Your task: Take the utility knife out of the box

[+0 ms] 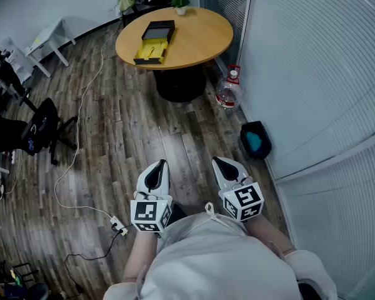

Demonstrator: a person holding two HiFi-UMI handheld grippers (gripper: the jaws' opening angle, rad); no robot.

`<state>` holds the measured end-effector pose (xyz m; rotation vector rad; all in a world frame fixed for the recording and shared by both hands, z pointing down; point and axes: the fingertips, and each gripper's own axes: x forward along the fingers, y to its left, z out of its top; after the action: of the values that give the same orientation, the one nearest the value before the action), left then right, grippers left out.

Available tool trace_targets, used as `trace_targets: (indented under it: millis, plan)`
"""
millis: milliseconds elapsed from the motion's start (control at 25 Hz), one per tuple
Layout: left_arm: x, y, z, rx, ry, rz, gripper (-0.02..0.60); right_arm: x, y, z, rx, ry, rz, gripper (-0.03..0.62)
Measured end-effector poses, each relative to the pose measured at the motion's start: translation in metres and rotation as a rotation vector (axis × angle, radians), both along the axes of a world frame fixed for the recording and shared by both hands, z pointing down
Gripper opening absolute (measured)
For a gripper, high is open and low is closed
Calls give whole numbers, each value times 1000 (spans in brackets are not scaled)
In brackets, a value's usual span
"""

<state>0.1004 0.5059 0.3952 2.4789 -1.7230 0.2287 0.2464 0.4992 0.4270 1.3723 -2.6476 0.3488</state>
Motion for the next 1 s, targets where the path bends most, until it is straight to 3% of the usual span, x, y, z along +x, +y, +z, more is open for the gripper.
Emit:
trace_targets:
  millis: [360, 600, 800, 1000]
  plan:
    - [-8, -13, 14, -60, 7, 2, 6, -7, -11, 8, -43, 9, 10, 0]
    - [-18, -29, 24, -95, 32, -11, 6, -9, -31, 27, -127, 38, 46, 0]
    - [-50, -48, 31, -118, 35, -35, 8, -38, -50, 27, -120, 23, 37, 0]
    - [-90, -84, 31, -122, 53, -41, 6, -74, -81, 44, -199, 47, 52, 0]
